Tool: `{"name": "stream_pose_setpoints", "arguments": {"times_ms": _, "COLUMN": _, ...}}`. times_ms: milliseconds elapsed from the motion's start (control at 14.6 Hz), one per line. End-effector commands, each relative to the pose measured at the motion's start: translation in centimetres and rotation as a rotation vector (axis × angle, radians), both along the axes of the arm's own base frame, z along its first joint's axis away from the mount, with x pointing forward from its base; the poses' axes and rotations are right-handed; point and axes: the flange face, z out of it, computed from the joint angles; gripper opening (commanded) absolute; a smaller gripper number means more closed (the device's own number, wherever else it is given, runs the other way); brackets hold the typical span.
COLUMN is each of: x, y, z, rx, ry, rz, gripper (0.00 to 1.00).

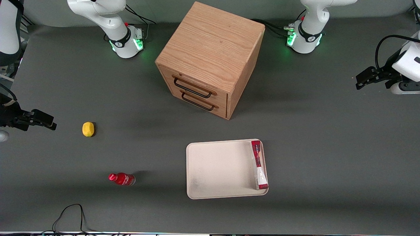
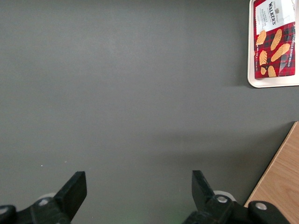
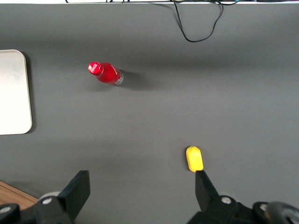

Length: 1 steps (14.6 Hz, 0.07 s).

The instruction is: Place red cookie box on tray

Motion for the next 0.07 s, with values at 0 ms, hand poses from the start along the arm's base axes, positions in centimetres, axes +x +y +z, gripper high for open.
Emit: {"name": "stream_pose_setpoints", "arguments": {"times_ms": 0, "x": -0.11, "y": 0.0, "z": -0.14, "rx": -0.009, "ry": -0.012, "rz": -0.018, "gripper": 1.0}}
